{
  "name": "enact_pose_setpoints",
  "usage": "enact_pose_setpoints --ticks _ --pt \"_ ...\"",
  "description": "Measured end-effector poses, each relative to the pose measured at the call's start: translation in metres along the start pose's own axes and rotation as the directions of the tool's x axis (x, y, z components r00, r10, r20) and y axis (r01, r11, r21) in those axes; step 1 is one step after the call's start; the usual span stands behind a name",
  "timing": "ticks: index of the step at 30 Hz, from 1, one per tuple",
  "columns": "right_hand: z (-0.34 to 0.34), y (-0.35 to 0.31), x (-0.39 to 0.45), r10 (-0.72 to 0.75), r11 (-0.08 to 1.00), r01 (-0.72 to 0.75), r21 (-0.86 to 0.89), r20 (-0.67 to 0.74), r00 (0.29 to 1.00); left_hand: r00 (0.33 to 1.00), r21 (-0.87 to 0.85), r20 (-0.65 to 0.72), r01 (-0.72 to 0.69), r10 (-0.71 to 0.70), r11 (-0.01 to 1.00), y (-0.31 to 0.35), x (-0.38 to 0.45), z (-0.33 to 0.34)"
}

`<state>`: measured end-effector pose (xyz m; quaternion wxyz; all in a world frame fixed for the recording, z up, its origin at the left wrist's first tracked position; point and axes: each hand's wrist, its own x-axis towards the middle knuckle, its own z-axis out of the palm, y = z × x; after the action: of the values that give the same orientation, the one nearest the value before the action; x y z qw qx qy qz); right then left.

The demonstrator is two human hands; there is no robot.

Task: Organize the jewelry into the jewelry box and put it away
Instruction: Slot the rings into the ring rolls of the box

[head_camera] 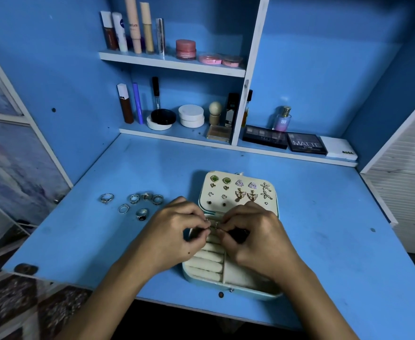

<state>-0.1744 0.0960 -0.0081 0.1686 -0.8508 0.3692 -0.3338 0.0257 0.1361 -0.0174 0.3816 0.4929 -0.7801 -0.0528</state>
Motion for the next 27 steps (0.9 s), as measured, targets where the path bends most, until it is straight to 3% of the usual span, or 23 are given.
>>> enact_pose_setpoints --ticks 9,17,22,27 --pt "-0.002 -0.002 0.002 0.038 0.999 -0.038 0.018 0.019 0.999 1.000 0.039 -0.006 -0.016 0.016 0.999 -0.004 0.000 -0.001" --pt "-0.003 -0.006 0.012 0.048 0.999 -0.047 -0.024 0.041 0.998 0.997 -0.021 0.052 0.054 -0.053 0.998 -0.004 -0.002 -0.017" --pt "0.002 -0.019 0.032 0.014 1.000 -0.014 -0.019 0.004 1.000 0.989 -0.022 -0.042 0.138 -0.139 0.990 -0.014 -0.007 -0.042" --pt "0.017 -0.030 0.060 0.036 0.998 -0.029 -0.060 0.113 0.993 0.944 -0.007 -0.146 0.298 -0.296 0.954 -0.041 -0.012 -0.066"
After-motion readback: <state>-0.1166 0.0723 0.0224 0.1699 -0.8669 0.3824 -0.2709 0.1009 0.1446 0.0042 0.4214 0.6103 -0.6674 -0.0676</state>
